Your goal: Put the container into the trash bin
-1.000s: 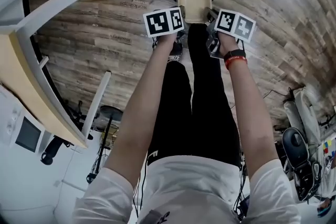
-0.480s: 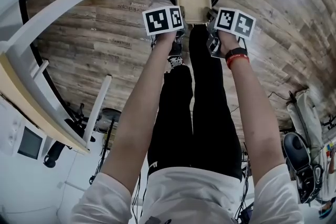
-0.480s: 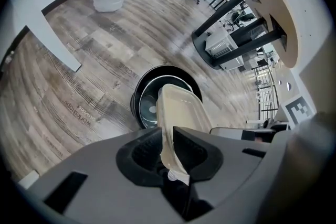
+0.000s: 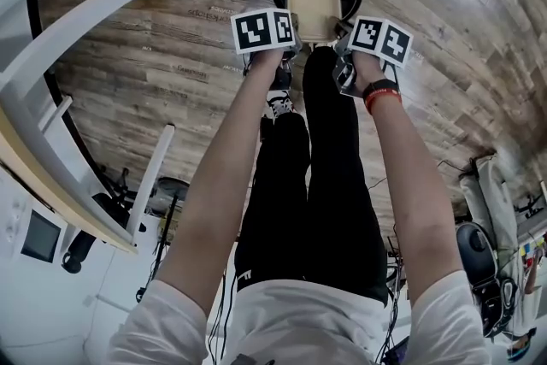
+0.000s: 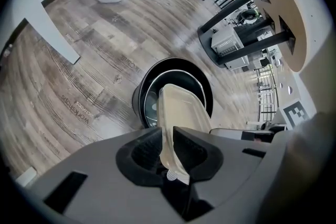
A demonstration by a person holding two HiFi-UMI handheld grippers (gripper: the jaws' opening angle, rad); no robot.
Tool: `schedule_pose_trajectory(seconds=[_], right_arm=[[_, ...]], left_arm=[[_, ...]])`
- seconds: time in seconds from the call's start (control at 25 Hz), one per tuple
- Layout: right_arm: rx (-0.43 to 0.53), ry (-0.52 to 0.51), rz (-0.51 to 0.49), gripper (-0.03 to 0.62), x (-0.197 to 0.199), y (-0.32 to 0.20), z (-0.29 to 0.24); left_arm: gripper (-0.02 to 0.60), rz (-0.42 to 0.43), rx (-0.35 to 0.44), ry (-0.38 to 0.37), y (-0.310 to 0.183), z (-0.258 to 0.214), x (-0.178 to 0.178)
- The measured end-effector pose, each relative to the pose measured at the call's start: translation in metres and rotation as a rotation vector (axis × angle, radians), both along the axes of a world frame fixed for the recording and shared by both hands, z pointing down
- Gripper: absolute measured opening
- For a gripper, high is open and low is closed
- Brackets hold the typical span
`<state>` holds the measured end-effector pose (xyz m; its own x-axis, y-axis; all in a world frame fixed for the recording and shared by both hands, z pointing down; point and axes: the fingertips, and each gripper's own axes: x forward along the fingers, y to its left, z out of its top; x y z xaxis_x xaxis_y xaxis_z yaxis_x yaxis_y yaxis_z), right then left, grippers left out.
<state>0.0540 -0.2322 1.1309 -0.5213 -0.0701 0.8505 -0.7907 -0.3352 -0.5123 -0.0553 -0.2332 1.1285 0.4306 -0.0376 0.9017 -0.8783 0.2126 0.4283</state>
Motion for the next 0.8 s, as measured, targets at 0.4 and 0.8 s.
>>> schedule_pose_trajectory(seconds=[0.4,0.8], right_arm=[[-0.001,0.008,-0.021,0.123,0.000,-0.011,0.021],[0.001,0.022,-0.008,0.141,0.008,-0.015,0.023]], left_arm=[[0.075,0.031,-0.019,0.014,-0.015,0.021,0.001],[0.089,0.027,-0.017,0.040,-0.021,0.023,0.009]])
